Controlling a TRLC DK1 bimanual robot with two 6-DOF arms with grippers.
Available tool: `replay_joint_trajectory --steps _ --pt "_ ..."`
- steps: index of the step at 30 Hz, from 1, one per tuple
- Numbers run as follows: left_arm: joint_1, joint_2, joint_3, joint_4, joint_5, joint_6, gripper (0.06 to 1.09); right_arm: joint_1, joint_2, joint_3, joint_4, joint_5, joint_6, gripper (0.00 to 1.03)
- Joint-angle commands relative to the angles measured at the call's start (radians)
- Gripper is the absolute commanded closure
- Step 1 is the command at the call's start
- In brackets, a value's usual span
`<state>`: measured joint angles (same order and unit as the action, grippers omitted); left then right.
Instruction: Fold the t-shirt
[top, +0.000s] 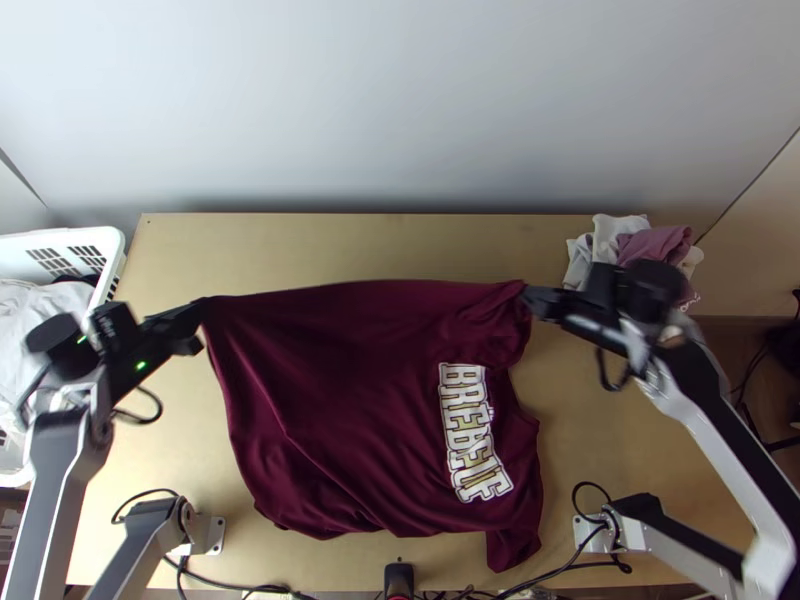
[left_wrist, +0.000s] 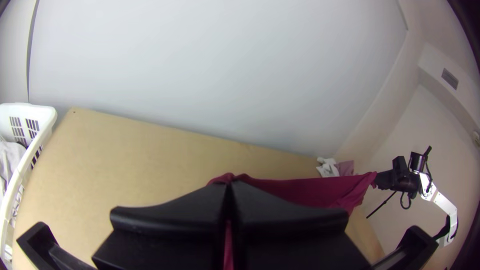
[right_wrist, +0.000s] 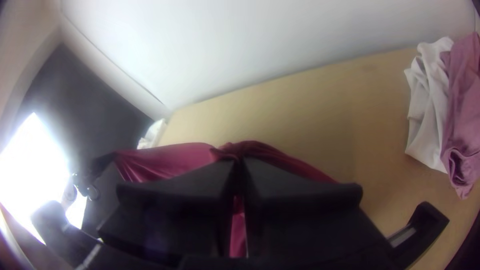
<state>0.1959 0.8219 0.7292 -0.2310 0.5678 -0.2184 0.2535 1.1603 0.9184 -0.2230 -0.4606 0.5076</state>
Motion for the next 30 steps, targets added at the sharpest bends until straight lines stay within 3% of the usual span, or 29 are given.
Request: replay_joint_trajectory --steps 1,8,18,30 --pt "0.016 0.253 -0.057 0.203 -0.008 0.054 1.05 0.004 0.315 -0.032 0.195 0.005 -0.086 1.00" --pt "0.030 0.464 0.004 0.275 -0.032 0.090 1.05 -0.008 0.529 0.092 0.275 0.008 -0.098 1.00" --pt "0.053 0.707 0.142 0.383 -0.184 0.021 1.05 -0.042 0.754 0.370 0.329 0.074 -0.095 1.00" --pt "-0.003 0.933 0.384 0.389 -0.207 -0.010 1.05 -0.089 1.056 0.789 0.281 0.099 -0.060 1.00"
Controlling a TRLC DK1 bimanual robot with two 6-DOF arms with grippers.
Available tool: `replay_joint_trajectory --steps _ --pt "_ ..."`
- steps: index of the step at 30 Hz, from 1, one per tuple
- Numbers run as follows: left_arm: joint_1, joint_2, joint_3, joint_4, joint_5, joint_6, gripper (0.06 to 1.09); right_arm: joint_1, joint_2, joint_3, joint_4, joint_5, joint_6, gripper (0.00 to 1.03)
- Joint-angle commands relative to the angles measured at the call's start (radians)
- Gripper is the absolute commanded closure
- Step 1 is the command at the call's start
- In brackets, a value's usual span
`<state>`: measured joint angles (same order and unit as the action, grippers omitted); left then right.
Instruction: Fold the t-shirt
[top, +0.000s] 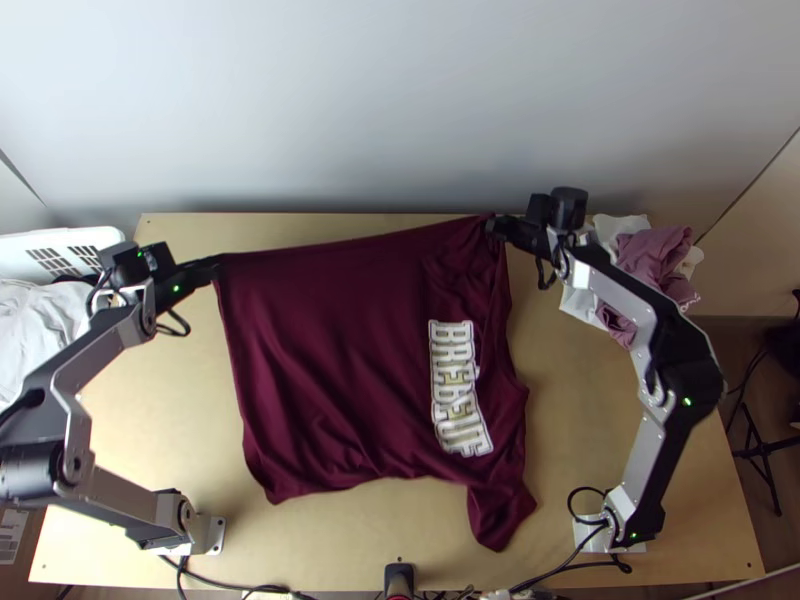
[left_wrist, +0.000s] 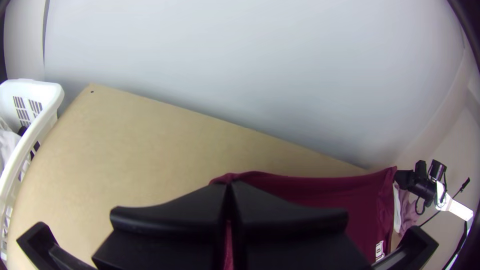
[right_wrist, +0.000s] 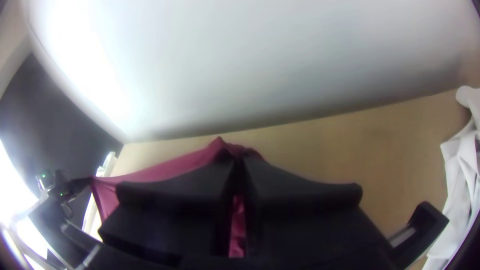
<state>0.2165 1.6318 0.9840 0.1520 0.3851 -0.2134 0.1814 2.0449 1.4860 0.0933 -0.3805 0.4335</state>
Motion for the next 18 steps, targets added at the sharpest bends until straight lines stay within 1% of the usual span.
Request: replay_joint_trajectory --steps 1,6,9,11,12,13,18 --pt "-0.023 0.148 0.150 0.004 -0.025 -0.017 1.05 -0.019 0.198 0.260 -0.050 0.020 0.016 1.00" --pt "-0.029 0.212 0.203 -0.011 -0.025 -0.014 1.05 -0.020 0.319 0.435 -0.130 0.025 0.011 0.99" --pt "-0.043 0.211 0.197 -0.029 -0.025 -0.003 1.05 -0.019 0.327 0.444 -0.142 0.025 0.010 0.57" --pt "-0.048 0.206 0.189 -0.042 -0.023 0.002 1.05 -0.019 0.328 0.442 -0.188 0.020 0.008 0.23" --pt "-0.049 0.204 0.182 -0.042 -0.023 0.003 1.05 -0.017 0.327 0.441 -0.221 0.009 0.005 0.11" --pt "-0.049 0.204 0.177 -0.042 -0.023 0.003 1.05 -0.017 0.325 0.438 -0.242 -0.001 0.001 0.04" --pt "-0.049 0.198 0.156 -0.042 -0.023 0.009 1.05 -0.016 0.239 0.327 -0.267 -0.018 -0.018 0.03"
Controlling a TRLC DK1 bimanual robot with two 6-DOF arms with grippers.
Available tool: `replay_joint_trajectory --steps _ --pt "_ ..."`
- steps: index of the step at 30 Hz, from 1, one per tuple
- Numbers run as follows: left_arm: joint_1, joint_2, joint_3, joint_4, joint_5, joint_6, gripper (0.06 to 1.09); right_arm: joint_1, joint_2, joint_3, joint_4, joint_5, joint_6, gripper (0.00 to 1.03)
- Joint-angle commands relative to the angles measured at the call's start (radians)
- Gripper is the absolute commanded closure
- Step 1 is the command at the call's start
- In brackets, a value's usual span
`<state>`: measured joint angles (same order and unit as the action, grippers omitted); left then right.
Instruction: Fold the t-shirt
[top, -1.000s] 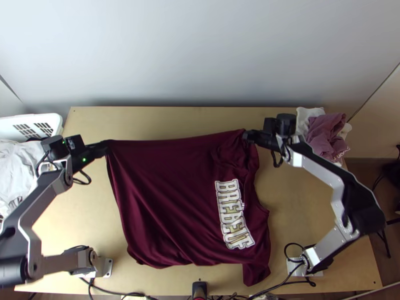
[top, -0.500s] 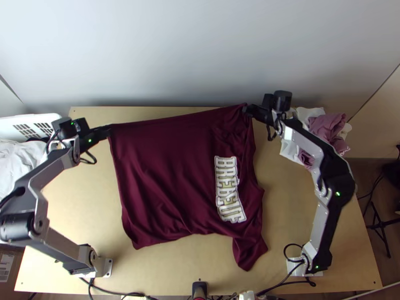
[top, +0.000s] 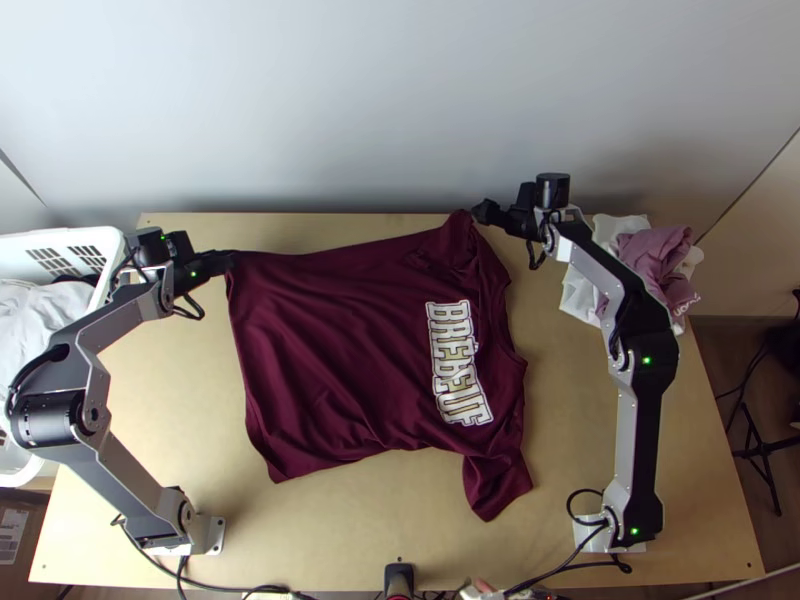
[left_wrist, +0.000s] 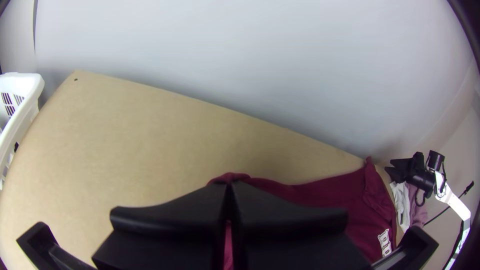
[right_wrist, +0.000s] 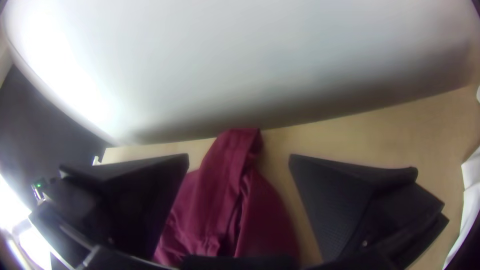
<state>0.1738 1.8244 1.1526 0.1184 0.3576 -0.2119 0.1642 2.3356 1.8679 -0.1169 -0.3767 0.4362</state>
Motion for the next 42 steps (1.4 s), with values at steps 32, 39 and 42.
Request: replay_joint_trajectory --steps 32,39,42 --pt "-0.059 -0.070 -0.070 0.001 0.004 -0.037 1.05 0.066 0.041 0.148 -0.171 -0.056 -0.051 0.04" --pt "-0.066 -0.074 -0.090 0.000 0.004 -0.041 1.05 0.077 0.082 0.177 -0.175 -0.028 -0.054 0.04" --pt "-0.068 -0.080 -0.099 0.001 0.004 -0.046 1.05 0.075 0.091 0.191 -0.175 -0.019 -0.056 0.04"
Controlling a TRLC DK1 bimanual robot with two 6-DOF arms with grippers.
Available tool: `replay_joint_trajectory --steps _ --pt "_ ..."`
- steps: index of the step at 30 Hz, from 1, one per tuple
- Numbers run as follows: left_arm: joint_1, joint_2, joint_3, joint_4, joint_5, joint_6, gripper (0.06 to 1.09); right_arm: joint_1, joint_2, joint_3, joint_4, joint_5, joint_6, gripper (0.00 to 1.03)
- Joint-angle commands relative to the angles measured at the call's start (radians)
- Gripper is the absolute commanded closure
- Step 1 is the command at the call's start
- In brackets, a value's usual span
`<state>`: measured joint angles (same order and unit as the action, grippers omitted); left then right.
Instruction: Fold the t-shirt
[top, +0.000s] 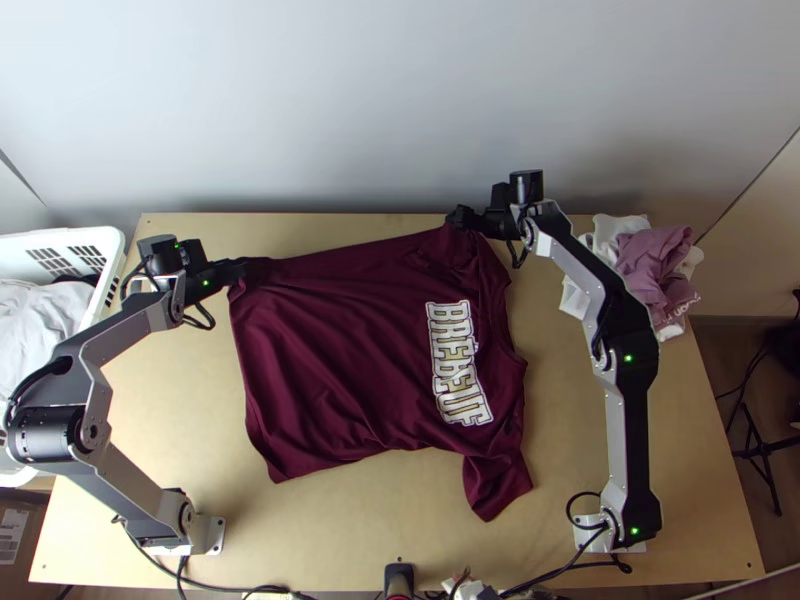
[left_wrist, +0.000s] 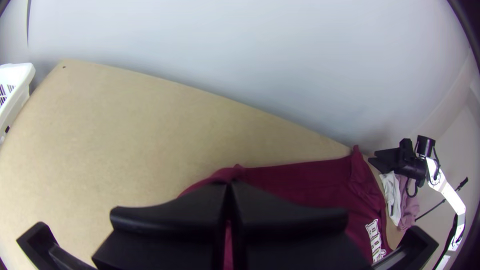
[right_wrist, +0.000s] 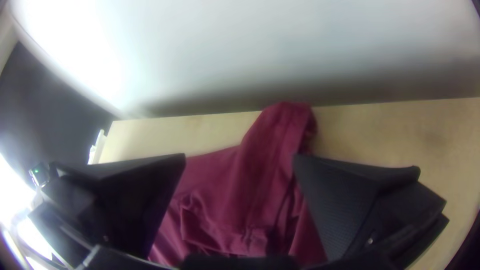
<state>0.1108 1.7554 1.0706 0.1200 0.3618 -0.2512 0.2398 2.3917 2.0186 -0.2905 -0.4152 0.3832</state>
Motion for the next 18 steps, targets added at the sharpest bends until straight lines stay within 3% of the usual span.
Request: replay_joint_trajectory --steps 1,10,13,18 --pt "-0.005 -0.011 -0.020 0.000 0.000 -0.011 1.05 0.004 0.038 0.043 -0.001 0.026 -0.012 0.04" --pt "0.000 -0.040 -0.054 0.004 0.000 -0.011 1.05 0.021 0.078 0.126 -0.079 0.082 -0.029 0.07" --pt "0.009 -0.043 -0.066 0.004 0.000 -0.011 1.05 0.029 0.107 0.177 -0.130 0.110 -0.041 0.16" --pt "0.010 -0.059 -0.084 0.006 0.000 -0.013 1.05 0.042 0.135 0.232 -0.208 0.154 -0.060 0.16"
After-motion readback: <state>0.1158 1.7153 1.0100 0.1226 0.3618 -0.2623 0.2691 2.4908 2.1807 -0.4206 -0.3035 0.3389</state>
